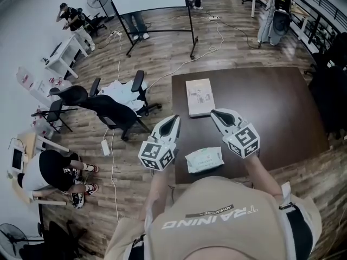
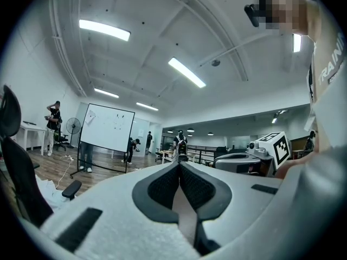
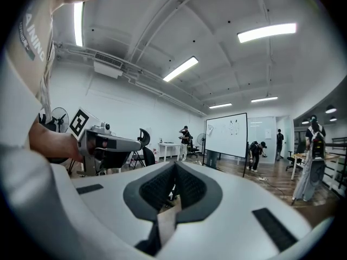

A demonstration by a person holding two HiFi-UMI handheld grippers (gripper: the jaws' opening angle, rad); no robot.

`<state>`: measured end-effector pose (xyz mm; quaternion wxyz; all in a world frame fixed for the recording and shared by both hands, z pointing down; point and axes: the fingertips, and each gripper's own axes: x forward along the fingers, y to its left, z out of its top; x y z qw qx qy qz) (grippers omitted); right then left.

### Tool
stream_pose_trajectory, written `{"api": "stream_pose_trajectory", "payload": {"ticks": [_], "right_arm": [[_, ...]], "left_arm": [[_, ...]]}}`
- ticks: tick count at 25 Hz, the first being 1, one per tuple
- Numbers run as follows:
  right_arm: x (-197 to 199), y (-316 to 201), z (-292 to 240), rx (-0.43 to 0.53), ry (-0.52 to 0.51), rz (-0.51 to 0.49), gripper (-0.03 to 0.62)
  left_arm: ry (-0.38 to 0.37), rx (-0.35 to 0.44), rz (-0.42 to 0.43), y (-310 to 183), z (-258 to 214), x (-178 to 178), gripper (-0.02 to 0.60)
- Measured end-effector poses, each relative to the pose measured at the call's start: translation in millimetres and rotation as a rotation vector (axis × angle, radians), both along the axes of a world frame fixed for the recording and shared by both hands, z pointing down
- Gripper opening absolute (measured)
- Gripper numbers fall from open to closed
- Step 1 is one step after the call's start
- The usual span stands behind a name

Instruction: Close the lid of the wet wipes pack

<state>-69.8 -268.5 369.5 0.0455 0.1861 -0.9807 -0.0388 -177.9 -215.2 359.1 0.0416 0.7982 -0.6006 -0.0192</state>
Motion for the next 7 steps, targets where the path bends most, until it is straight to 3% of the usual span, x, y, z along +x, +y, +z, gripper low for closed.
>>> {"api": "stream_pose_trajectory", "payload": {"ticks": [7], "right_arm": [[2.1, -4.4, 2.7, -0.007, -0.004, 0.005, 0.014]], "left_arm": [[0.003, -0.005, -0.002, -0.1, 2.8, 0.7, 0.009]]}}
